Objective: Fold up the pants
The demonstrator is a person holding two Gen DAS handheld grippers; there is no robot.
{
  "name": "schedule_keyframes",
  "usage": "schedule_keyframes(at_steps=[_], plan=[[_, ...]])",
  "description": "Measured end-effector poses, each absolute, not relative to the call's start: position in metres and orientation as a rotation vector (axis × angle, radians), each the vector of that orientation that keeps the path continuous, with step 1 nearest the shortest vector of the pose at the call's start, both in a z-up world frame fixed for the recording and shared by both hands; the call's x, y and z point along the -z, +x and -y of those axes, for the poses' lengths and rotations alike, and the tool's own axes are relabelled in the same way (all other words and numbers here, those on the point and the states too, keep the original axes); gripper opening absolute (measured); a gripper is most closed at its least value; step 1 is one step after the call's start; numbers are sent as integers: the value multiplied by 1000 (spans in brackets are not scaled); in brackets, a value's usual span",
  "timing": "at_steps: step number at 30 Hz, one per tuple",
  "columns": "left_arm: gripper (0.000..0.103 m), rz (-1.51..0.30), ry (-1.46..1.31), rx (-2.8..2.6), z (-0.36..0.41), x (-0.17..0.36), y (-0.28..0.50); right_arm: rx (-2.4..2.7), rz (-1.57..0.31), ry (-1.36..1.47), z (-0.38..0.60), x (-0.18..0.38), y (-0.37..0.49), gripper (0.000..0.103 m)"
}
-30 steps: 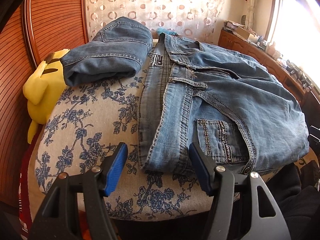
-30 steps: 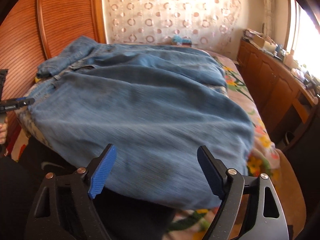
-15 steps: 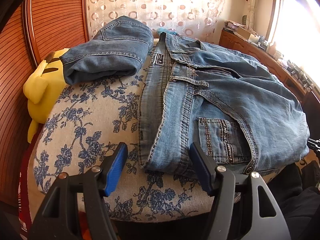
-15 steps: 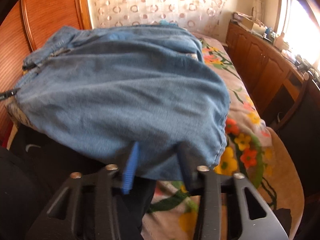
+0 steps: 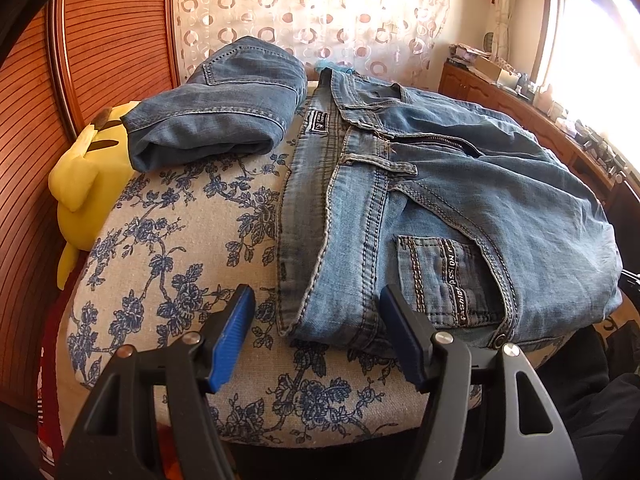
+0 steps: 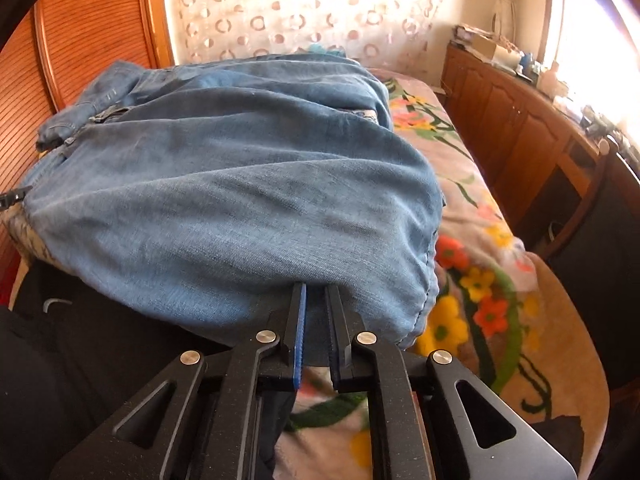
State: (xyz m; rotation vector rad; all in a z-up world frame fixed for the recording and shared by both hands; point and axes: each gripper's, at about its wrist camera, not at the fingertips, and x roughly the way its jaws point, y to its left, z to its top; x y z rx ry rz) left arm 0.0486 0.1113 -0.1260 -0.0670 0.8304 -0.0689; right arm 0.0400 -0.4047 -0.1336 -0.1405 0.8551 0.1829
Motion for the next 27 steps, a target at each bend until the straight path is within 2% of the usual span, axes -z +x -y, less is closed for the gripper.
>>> schedule_keyframes(at_steps=[1,3,4,5,12,16,17,19,20,25,27], plan=[[66,-830,-64,69,-111,126,49,-177,-851,-138,406,134,39,14],[66,-829,-65,70,-112,126,49,-190,-842,-108,409,131,38,40],[66,-829,-64,71,-113,126,49,-190,-825,-97,411,128,38,45],[66,-829,-62,70,-112,126,49,-187,-812,-97,411,126,37,48],[66,-827,-60,68,-112,126,49,-216,-812,-85,411,125,46,49],[66,-826,-62,67,-111,126,49,-210,-799,-94,413,125,41,39],[66,-824,-64,66,-112,126,50,-207,-794,-99,412,125,40,31],[66,-822,-67,64,-110,126,49,-182,-779,-123,413,124,38,8],[66,-821,-71,63,-111,125,49,-183,-780,-123,414,124,38,2],[64,-817,-72,71,-108,127,46,-191,-760,-143,410,123,36,0],[60,-815,-67,79,-106,127,45,-194,-734,-142,408,117,34,0]])
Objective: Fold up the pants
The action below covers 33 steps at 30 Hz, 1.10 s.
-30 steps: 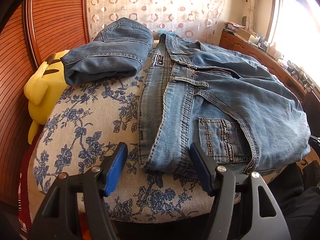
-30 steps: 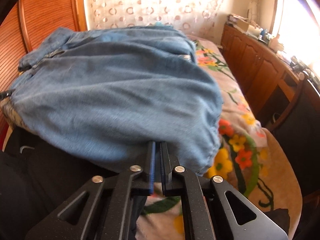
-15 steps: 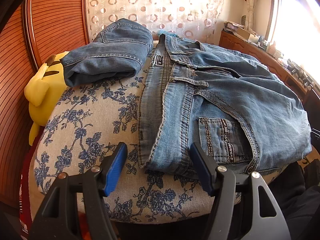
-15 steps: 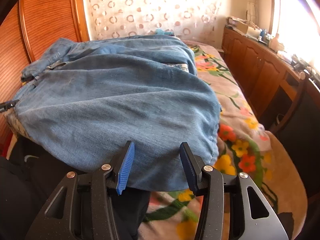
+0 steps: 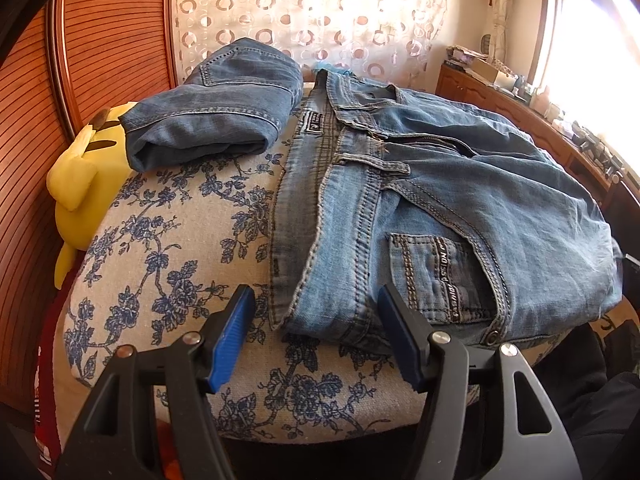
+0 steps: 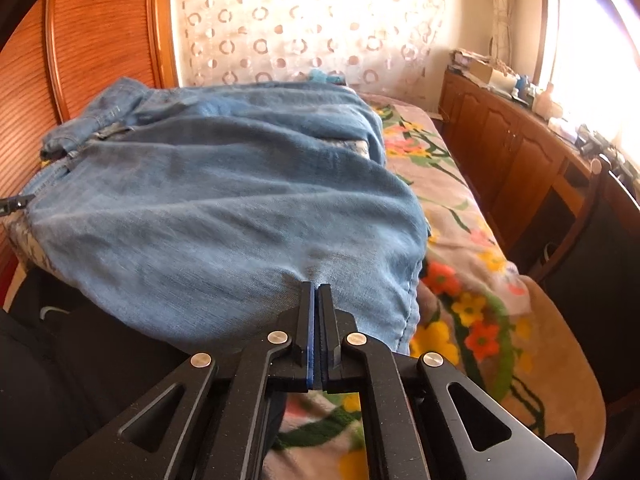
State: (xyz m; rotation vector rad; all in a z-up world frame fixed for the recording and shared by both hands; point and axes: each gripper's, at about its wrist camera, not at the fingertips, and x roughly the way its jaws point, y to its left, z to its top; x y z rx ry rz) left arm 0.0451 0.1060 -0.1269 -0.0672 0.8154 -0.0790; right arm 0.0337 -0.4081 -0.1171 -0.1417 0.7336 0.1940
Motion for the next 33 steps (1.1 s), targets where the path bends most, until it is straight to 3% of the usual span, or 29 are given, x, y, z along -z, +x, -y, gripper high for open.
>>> schedule_keyframes(at_steps=[15,33], plan=[[20,-782,-114,174,-99,115,37,-229,-556,-142,388,61,59,0],[12,-623,-80,178,-80,58,54,-217,-463,-154,385,31,87,0]])
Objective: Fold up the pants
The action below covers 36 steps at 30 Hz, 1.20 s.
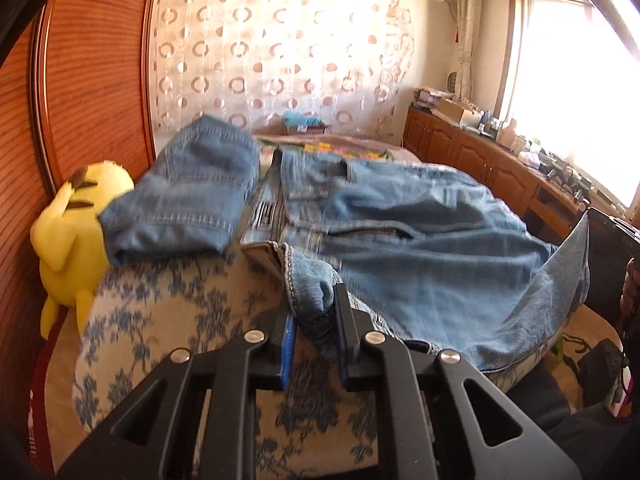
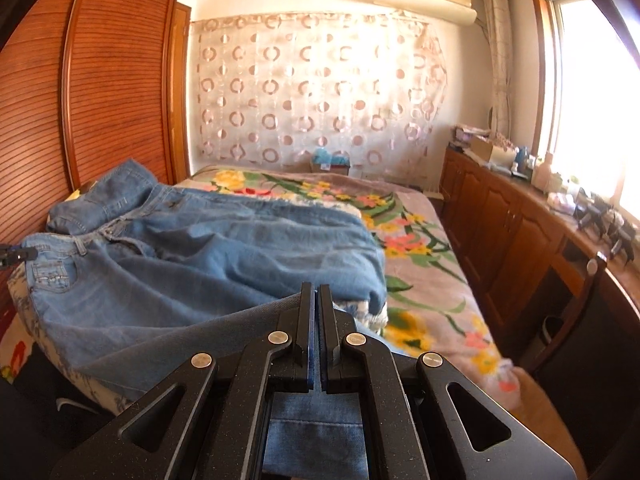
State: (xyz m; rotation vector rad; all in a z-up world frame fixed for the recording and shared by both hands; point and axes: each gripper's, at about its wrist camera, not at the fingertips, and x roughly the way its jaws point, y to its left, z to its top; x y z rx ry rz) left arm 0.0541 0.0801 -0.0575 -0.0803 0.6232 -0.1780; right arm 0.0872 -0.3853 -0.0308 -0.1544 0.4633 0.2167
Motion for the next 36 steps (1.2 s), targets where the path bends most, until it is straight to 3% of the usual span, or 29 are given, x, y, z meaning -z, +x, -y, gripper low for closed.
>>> schedule_keyframes(at_steps=[11,36], plan=[[12,-516,-65,170,-78,1,101,-190,-364,-187,388,-15,123,0],[11,-497,-35,156,-69,-28,223,-140,-330,-242,403,-45,217,0]])
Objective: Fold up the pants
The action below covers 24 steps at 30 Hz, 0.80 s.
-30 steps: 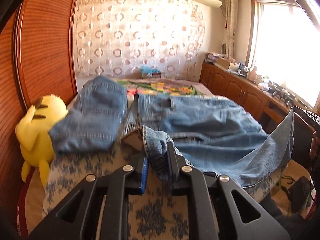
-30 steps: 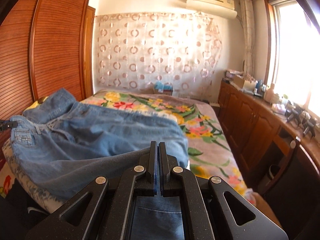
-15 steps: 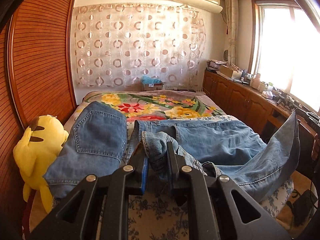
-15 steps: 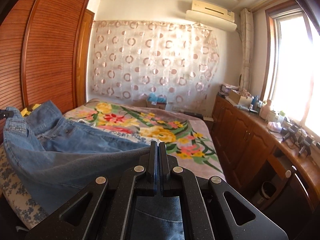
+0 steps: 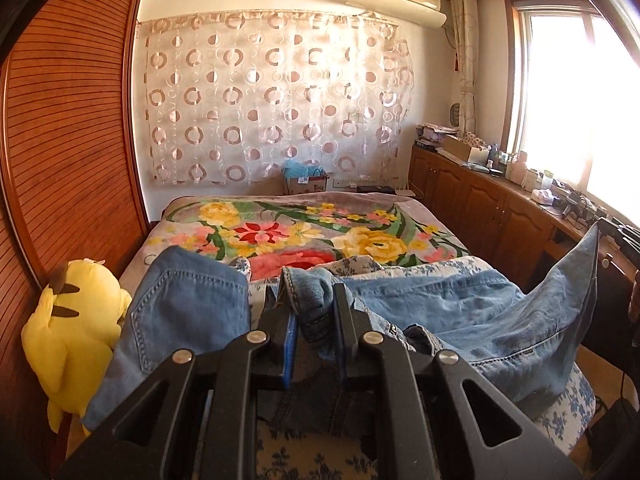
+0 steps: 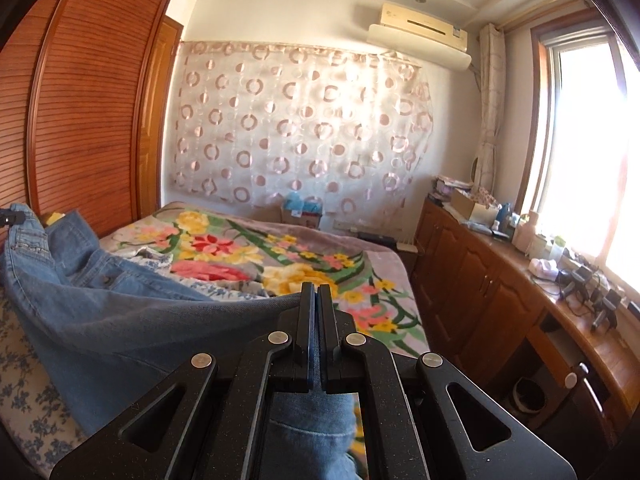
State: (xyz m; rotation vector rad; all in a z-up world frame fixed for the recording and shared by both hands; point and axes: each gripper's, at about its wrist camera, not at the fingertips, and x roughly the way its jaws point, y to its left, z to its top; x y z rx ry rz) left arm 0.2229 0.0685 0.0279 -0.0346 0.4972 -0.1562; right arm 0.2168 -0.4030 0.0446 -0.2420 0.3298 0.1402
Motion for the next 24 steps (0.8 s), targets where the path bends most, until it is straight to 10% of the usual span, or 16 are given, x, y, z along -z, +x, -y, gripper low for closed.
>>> schedule_keyframes(at_steps=[24], plan=[[20,-679,0,111,-57,33,358,-106,-628,-299,408,69,382,0]])
